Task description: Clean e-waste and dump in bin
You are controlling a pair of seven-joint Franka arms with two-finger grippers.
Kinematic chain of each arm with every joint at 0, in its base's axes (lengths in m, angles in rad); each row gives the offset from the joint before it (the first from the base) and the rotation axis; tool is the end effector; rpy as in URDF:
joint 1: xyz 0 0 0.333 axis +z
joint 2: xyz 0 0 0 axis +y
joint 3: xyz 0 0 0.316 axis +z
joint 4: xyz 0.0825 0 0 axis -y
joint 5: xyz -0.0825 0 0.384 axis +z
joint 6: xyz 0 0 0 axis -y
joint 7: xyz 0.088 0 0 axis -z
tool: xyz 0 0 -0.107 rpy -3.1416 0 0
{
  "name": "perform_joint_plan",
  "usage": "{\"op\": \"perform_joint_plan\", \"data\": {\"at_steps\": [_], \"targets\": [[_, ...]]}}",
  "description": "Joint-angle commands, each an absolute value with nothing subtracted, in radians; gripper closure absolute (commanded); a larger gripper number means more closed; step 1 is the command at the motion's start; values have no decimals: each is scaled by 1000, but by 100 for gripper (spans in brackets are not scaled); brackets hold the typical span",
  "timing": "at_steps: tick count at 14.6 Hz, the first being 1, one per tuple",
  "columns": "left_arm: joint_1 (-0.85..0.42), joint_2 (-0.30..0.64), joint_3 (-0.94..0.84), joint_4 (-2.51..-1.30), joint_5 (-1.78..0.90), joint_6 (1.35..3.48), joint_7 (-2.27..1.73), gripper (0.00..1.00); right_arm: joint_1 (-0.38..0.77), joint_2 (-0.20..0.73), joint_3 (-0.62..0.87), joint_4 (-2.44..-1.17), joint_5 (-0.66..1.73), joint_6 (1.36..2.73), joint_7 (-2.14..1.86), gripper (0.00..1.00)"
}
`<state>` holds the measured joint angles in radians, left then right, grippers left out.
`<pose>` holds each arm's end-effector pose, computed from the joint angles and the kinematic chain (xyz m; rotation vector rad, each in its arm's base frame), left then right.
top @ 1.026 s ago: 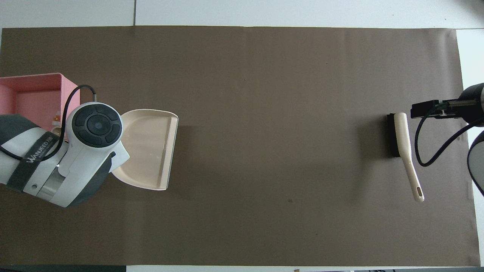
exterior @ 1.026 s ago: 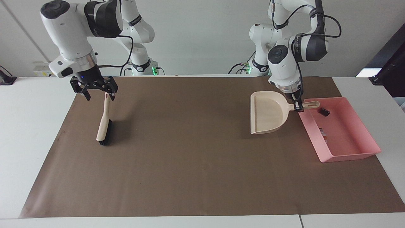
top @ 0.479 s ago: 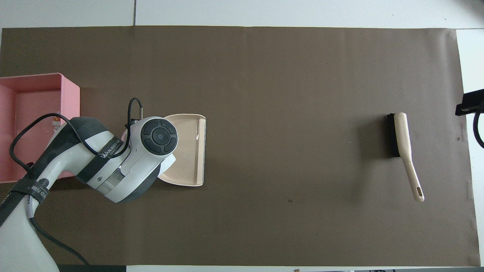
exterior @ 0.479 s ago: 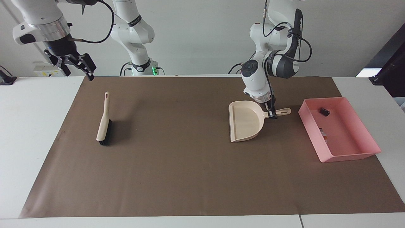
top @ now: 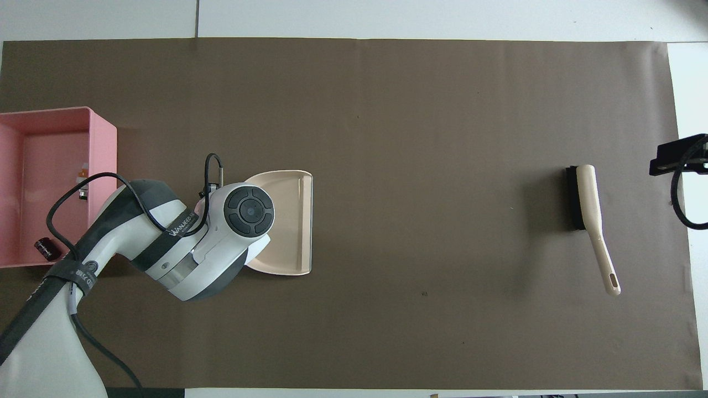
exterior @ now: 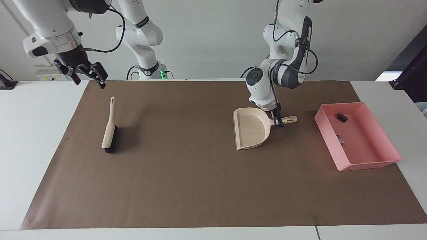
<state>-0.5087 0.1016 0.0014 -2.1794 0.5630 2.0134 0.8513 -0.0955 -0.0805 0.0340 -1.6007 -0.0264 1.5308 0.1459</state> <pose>0.4712 -0.2259 0.3316 -1.7973 1.9931 0.4626 0.5242 -0.0344 0.6504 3.0960 -0.3242 0.0183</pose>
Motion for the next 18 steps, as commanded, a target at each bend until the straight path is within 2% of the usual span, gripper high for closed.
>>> {"op": "perform_joint_plan", "data": {"at_steps": [1,5,7,11,12,14,18], "targets": [[-512,91,15,-2204,546,2049,856,100,-103,-80,35,-1586,-25,1523,117,0],[-492,92,15,-2207,546,2068,861,100,-6,-78,-43,-1583,-40,1519,117,1],[-491,92,17,-2206,546,2068,861,96,-2,-77,-43,-1582,-38,1506,117,1],[-489,65,14,-2191,546,2051,847,18,-5,-89,-43,-1594,-31,1502,123,1],[-488,43,15,-2191,546,2043,848,11,-2,-90,-43,-1595,-28,1502,124,1],[-485,8,15,-2191,546,2039,844,4,0,-92,-41,-1597,-25,1497,120,1],[-425,-41,15,-2194,529,1991,656,3,-2,-92,-41,-1597,-25,1497,120,1]]}}
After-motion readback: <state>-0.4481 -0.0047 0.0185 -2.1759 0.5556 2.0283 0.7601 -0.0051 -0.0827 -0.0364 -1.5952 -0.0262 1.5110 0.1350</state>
